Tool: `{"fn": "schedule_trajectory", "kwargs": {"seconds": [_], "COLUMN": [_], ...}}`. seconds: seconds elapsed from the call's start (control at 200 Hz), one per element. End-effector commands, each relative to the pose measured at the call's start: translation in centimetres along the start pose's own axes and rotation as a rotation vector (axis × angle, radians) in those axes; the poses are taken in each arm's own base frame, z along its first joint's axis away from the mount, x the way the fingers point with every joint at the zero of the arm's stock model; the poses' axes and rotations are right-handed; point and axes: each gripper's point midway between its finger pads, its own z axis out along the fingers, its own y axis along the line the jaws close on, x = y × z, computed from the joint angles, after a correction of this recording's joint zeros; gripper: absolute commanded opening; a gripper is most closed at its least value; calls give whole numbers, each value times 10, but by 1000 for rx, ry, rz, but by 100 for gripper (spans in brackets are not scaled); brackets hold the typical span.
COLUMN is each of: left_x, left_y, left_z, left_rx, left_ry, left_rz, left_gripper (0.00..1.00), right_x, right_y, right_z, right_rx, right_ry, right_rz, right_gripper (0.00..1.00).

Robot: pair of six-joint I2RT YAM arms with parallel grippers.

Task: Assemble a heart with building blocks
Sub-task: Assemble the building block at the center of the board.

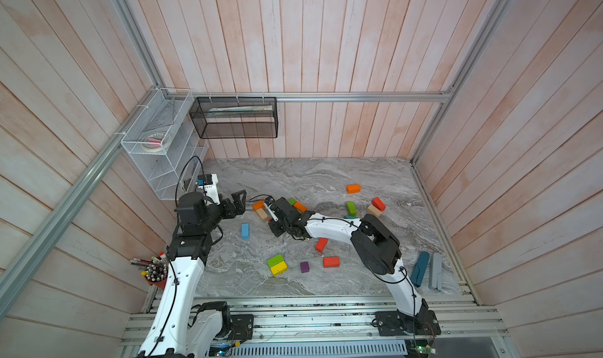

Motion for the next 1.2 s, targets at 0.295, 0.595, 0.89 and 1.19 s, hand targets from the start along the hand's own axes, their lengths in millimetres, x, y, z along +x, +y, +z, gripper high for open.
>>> {"fn": "schedule_trajectory", "kwargs": {"seconds": [0.295,0.595,0.89,1.19], "left_x": [-4,-3,-3,-2], "left_y": [10,9,9,9], "left_z": [-5,-4,-4,-4], "left_rx": [-46,-36,-32,-33], "left_ry": [-34,-30,-28,-28], "left_rz": [-1,0,-3,-3], "left_gripper": [100,100,100,100], "right_x": [6,8,7,8], "right_y": [11,13,14,15], "right_z": [16,21,25,28], "right_rx": [27,19,17,15], "right_ry": [40,51,52,56], "right_rz": [32,34,32,28], "right_gripper": [26,26,27,31]}}
